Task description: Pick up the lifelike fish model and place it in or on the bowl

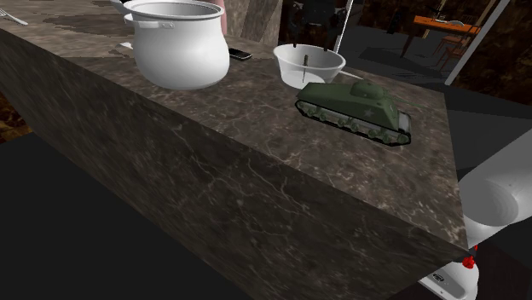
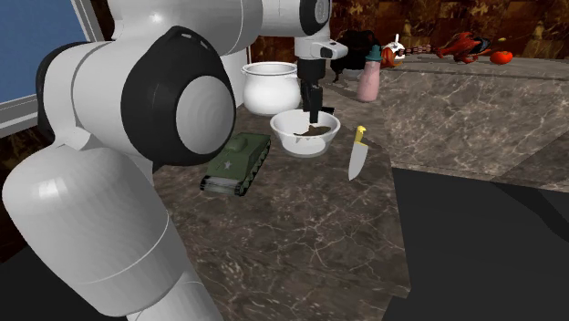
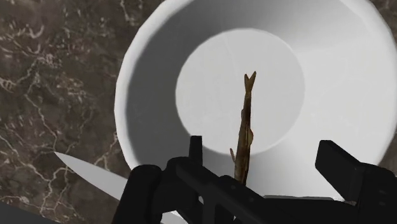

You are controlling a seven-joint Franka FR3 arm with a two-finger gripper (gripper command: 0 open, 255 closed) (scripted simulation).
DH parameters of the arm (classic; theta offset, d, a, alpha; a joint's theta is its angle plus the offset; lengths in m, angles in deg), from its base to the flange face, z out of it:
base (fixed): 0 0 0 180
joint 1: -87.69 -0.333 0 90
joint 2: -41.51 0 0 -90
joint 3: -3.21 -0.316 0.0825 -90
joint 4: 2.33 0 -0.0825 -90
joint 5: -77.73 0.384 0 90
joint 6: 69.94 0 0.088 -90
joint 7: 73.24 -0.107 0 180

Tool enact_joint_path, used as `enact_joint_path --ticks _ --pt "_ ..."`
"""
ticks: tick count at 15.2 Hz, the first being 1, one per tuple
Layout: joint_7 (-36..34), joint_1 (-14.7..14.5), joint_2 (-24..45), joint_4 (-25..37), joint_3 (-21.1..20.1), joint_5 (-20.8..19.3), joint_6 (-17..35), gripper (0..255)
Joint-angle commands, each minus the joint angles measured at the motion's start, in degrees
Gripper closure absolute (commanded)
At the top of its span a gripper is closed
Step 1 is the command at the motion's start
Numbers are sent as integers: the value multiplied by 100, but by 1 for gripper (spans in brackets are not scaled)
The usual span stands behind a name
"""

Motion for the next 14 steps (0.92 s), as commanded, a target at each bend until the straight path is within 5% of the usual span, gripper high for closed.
enact_joint_path --ticks 1,6,14 --pt "0 0 0 0 0 0 0 0" --pt "-67 -27 255 1034 -45 -93 -797 0" --pt "-67 -28 255 1034 -44 -93 -797 0"
